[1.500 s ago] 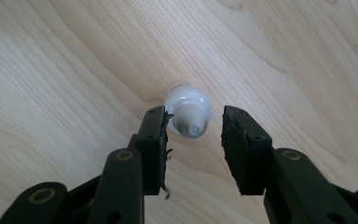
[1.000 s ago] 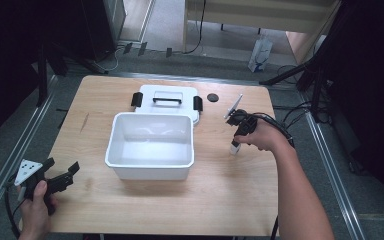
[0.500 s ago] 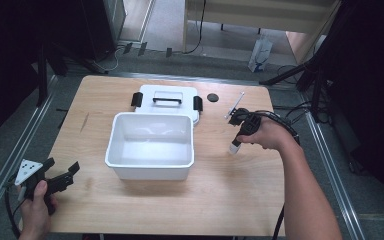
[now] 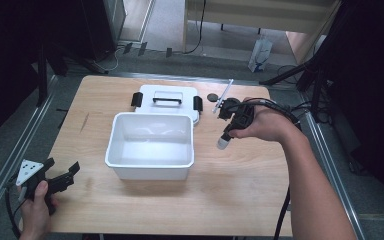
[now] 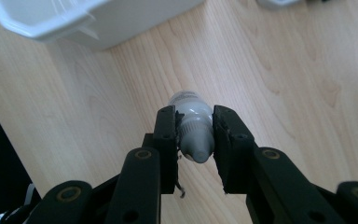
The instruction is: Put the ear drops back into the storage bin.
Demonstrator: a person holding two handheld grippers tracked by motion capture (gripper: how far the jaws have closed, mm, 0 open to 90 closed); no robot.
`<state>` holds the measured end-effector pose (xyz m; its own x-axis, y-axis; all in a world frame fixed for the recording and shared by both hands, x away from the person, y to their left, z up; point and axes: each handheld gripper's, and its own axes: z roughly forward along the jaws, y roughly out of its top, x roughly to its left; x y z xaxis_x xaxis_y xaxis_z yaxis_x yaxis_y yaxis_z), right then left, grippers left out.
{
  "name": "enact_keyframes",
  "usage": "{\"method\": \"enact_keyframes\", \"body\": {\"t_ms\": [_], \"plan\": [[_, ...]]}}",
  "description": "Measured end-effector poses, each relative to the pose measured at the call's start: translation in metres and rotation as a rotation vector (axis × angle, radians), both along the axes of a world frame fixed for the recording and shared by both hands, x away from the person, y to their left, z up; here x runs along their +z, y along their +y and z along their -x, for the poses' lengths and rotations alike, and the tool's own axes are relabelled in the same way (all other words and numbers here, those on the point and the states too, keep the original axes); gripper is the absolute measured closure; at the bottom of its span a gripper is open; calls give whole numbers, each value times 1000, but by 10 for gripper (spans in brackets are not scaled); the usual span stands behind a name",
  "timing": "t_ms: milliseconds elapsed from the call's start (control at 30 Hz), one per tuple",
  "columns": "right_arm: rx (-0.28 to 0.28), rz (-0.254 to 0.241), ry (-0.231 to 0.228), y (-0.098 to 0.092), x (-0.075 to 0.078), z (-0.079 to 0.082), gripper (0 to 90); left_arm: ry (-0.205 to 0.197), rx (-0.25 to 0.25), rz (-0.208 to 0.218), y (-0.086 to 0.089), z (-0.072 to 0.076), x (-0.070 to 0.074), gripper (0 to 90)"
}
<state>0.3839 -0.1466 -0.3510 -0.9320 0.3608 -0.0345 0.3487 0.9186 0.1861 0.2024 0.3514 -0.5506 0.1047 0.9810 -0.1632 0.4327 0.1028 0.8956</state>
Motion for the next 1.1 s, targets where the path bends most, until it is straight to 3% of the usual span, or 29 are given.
{"method": "enact_keyframes", "body": {"t_ms": [233, 533, 733, 1100], "plan": [[53, -15, -35, 18, 32, 12, 727, 4, -6, -8, 0, 0, 0, 96], [127, -11, -68, 44, 54, 24, 727, 4, -12, -14, -1, 0, 0, 96], [176, -10, -75, 64, 58, 33, 727, 0, -13, -14, -2, 0, 0, 96], [233, 3, -60, 92, 51, 38, 727, 3, -18, -22, -2, 0, 0, 96]]}}
